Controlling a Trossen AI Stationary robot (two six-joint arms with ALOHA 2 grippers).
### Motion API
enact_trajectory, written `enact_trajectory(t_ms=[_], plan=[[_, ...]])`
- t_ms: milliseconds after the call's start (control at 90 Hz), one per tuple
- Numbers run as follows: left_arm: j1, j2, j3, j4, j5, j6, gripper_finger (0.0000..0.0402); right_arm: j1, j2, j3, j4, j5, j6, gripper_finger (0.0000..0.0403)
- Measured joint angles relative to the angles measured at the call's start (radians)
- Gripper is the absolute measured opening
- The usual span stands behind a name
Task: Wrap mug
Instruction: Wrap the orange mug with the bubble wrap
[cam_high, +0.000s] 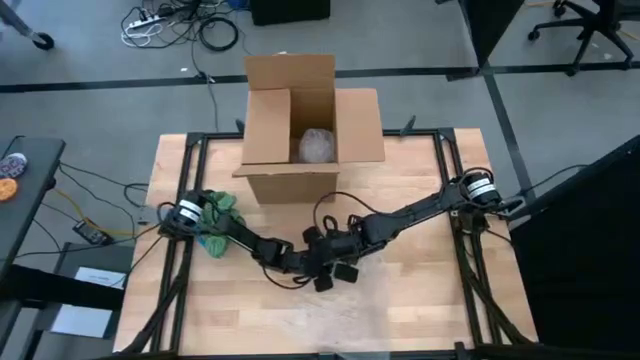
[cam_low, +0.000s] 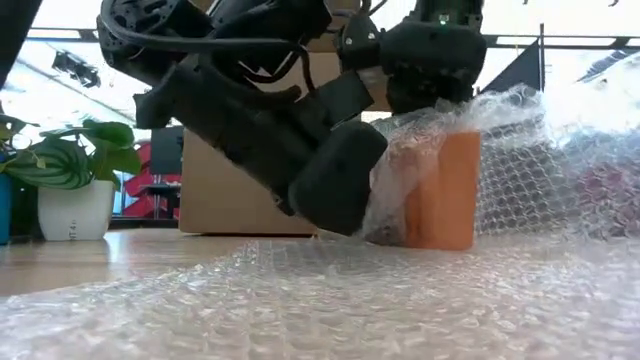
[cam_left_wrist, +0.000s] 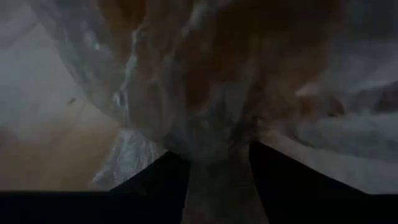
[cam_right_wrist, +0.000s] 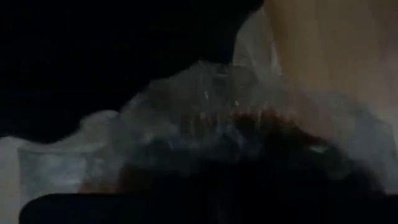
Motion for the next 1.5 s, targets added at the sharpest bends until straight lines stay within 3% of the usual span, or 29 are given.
enact_trajectory(t_ms=[400,611,800,989,1256,1378,1500], plan=[[-0.006,-0.125,-0.002,-0.296,-0.007,0.018,0.0152,-0.024,0.005,-0.003,0.052,-0.002,-0.010,0.0050],[-0.006,-0.116,-0.003,-0.284,-0.009,-0.005,0.0152,-0.037,0.008,-0.008,0.092,-0.029,-0.030,0.0050],[-0.005,-0.144,-0.001,-0.389,-0.033,-0.002,0.0156,-0.046,0.010,-0.008,0.056,-0.056,-0.037,0.0050],[-0.006,-0.210,0.012,-0.493,-0.035,-0.021,0.0201,-0.046,0.004,-0.009,0.038,-0.082,-0.040,0.0050],[-0.038,-0.210,0.222,-0.945,-0.067,0.023,0.0282,-0.047,0.003,-0.005,0.034,-0.069,-0.041,0.0050],[-0.083,-0.209,0.296,-0.990,-0.162,0.040,0.0289,-0.050,0.008,-0.009,0.091,0.000,-0.037,0.0050],[-0.129,-0.205,0.306,-0.906,-0.196,0.060,0.0287,-0.051,0.006,-0.063,0.229,0.009,-0.049,0.0050]])
